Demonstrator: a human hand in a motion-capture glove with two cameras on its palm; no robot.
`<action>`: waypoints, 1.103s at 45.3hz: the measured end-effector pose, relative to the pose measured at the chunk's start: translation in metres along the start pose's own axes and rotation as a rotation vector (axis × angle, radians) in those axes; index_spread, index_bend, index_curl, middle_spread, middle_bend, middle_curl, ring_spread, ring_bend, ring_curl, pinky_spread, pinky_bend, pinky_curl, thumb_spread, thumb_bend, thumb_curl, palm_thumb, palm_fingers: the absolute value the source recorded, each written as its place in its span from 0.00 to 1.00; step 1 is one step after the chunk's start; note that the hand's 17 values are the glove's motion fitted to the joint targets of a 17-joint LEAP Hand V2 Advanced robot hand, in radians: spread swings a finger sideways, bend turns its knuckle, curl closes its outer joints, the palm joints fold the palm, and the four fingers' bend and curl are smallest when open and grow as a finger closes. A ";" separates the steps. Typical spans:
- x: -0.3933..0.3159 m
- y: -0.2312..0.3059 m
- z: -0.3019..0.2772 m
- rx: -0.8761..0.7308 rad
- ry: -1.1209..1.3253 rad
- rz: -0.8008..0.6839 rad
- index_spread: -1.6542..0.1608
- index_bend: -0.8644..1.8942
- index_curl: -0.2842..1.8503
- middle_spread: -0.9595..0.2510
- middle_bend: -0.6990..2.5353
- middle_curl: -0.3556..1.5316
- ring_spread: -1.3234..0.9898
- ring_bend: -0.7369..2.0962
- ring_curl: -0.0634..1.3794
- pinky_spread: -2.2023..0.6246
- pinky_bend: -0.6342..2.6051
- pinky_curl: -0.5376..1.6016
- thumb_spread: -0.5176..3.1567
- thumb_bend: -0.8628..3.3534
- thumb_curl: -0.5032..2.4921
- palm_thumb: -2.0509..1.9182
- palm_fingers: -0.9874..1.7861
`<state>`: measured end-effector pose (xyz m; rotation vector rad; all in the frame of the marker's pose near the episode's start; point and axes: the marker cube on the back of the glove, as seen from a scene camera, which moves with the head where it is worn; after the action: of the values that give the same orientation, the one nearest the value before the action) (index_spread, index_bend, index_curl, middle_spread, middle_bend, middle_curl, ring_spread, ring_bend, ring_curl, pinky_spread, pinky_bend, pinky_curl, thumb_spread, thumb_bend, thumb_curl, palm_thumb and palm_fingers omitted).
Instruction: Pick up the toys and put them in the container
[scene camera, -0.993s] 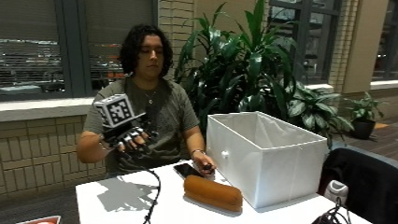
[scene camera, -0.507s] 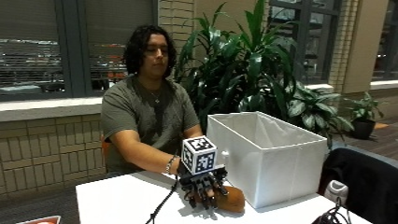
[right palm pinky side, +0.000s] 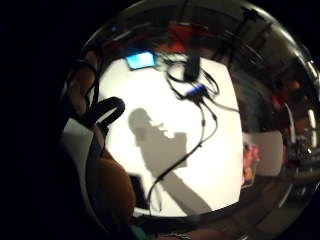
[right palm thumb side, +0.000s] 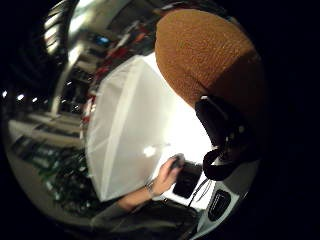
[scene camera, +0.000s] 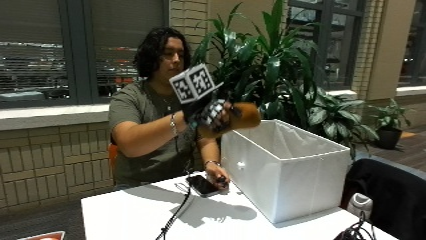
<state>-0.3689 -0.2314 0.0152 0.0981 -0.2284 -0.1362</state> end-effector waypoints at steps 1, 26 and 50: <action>-0.016 0.008 -0.012 -0.016 -0.015 -0.095 0.77 0.32 0.12 0.52 0.55 0.51 0.42 0.80 0.40 0.65 0.64 0.47 0.58 0.24 0.23 0.56 0.62; -0.215 0.010 0.017 -0.216 -0.109 -0.478 0.76 0.44 0.19 0.61 0.43 0.48 0.46 0.66 0.35 0.70 0.60 0.46 0.50 0.20 0.22 0.49 0.28; 0.049 0.128 -0.050 -0.269 -0.021 -0.394 0.73 0.45 0.26 0.73 0.34 0.41 0.50 0.52 0.21 0.77 0.51 0.39 0.45 0.19 0.22 0.49 0.35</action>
<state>-0.2943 -0.1083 -0.0086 -0.1282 -0.2079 -0.5584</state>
